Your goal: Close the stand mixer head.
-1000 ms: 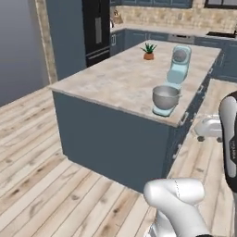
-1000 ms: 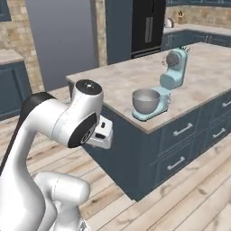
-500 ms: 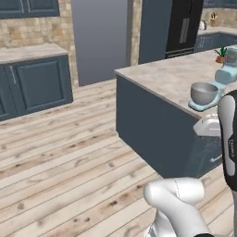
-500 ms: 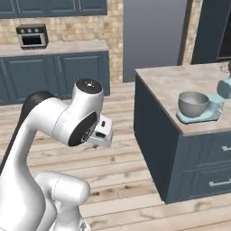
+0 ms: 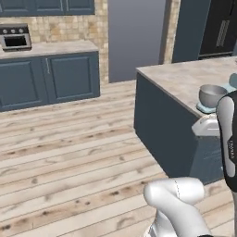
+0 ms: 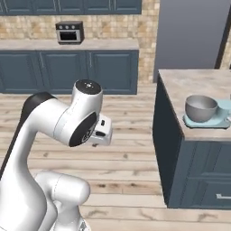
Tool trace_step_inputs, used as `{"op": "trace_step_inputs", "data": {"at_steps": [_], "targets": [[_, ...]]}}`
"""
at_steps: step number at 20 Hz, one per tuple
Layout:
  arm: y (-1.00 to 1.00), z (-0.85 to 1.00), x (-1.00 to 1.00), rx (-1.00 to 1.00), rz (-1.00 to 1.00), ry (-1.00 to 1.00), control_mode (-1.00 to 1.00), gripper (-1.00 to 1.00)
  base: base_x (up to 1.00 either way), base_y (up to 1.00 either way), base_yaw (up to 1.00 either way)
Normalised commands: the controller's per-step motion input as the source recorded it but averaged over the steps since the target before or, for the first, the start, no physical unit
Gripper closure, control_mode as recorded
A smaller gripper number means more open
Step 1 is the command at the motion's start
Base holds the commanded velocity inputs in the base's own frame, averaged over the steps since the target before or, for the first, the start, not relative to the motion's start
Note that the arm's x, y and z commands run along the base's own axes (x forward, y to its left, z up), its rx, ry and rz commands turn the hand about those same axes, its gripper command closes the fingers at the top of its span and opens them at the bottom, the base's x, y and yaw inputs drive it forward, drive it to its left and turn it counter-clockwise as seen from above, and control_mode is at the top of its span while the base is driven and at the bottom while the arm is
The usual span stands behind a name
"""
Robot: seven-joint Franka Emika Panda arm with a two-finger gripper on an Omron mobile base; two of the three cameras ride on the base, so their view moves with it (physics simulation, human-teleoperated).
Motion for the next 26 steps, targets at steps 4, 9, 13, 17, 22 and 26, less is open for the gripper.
{"op": "trace_step_inputs", "data": {"at_steps": [4,9,13,17,22,26], "targets": [[0.0,0.0,0.0,0.0,0.0,0.0,1.0,-1.0,0.67,-0.97,0.04],[0.0,0.0,0.0,0.0,0.0,0.0,1.0,-1.0,0.38,-1.0,0.03],[0.0,0.0,0.0,0.0,0.0,0.0,1.0,-1.0,0.01,-1.0,0.12],[0.0,0.0,0.0,0.0,0.0,0.0,1.0,-1.0,0.09,-1.0,0.13],[0.0,0.0,0.0,0.0,0.0,0.0,1.0,-1.0,0.17,-1.0,0.13],[0.0,0.0,0.0,0.0,0.0,0.0,1.0,-1.0,0.27,-1.0,0.07]]}}
